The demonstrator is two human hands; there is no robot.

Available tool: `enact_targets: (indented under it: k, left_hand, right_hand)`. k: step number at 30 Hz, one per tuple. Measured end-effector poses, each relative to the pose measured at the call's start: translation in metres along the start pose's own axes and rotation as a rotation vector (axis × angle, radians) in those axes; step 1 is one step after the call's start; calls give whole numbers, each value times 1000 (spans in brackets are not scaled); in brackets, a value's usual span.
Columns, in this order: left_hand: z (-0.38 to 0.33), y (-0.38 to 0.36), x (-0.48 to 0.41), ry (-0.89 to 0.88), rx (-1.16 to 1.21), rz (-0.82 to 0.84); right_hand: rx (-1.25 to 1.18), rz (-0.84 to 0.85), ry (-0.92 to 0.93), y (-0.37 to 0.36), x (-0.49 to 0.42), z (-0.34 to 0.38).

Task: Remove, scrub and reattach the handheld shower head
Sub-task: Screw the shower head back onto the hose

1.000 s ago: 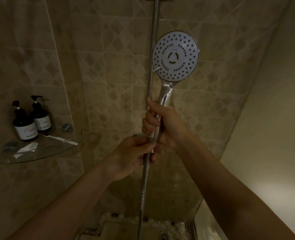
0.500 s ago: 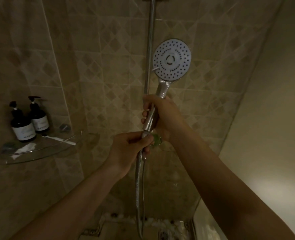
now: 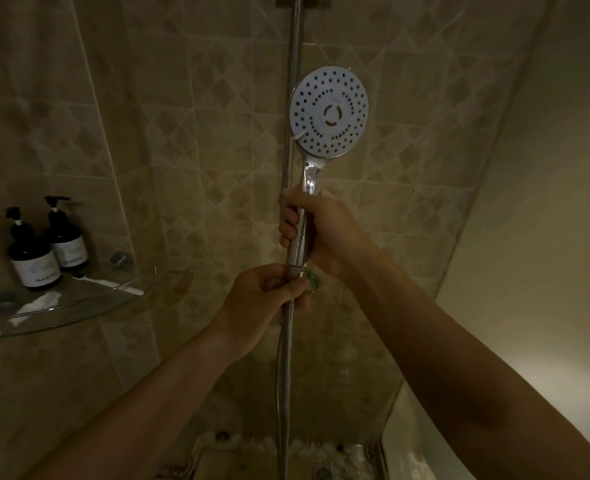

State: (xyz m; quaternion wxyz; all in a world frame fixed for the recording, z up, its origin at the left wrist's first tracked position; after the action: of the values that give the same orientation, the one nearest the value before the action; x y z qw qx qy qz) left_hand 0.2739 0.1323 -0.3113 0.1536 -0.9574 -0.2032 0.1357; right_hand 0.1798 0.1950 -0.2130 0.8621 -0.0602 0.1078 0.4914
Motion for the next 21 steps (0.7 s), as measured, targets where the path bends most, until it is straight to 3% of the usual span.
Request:
enact_targets:
  k: [6,11,21]
  left_hand:
    - [-5,11,-3,-7,-52,-54]
    - [-12,13,-4,-2,-121,-7]
    - [-13,16,-4,-103,-186,-144]
  right_hand:
    - [127,-2,54,-4,-4,5]
    - [147,27,39,-10,-8,6]
    - [141,36,11,-13,-8,6]
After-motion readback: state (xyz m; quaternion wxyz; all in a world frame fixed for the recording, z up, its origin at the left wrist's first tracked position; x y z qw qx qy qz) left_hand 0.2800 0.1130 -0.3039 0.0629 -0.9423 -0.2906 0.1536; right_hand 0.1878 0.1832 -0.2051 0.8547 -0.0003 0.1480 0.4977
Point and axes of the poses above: each hand's wrist, its own x-axis away from the middle knuckle, its own y-axis out of the back of the hand, z = x × y, the point moved 3 cm from there along -x, towards the middle knuckle, and after that the axes turned 13 degrees about x, right-handed, at the moved point
